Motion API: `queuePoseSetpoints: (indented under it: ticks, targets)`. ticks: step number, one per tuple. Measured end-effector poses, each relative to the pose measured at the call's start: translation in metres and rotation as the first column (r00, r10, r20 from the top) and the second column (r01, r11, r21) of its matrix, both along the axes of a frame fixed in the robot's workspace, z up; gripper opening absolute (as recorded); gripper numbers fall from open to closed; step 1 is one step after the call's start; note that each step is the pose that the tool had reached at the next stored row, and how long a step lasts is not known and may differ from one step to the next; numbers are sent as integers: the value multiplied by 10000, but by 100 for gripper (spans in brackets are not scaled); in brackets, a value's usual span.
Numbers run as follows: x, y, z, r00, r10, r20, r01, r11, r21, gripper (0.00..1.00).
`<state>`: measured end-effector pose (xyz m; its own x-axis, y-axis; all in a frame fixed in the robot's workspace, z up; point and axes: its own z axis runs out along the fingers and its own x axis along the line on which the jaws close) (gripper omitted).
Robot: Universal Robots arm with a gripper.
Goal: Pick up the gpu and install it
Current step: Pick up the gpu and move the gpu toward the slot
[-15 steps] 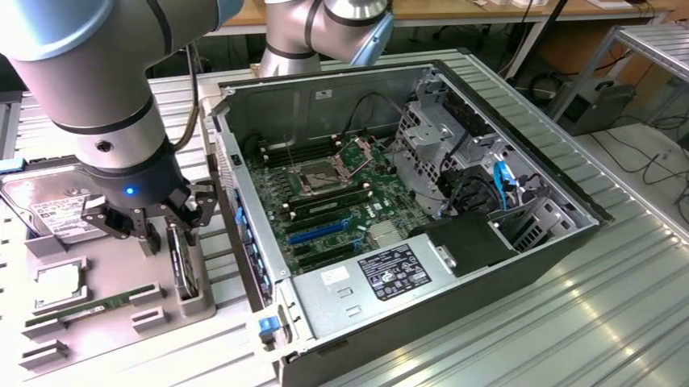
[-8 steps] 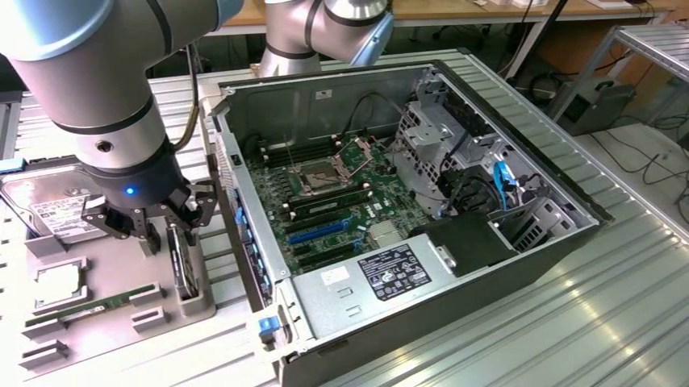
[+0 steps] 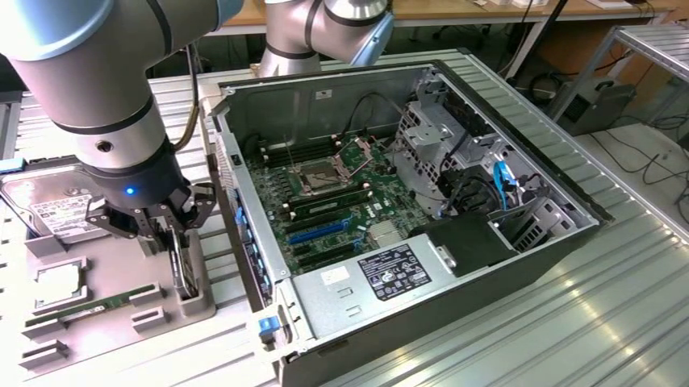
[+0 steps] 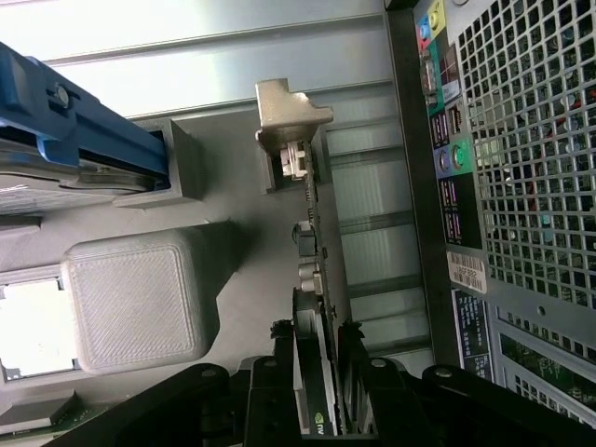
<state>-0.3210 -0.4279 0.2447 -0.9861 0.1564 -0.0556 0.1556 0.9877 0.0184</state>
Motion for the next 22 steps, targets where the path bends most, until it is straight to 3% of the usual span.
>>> queuePoseSetpoints:
  ticks: [22]
  targets:
    - [1, 0, 0, 9999, 142, 23, -142, 9999, -15, 27]
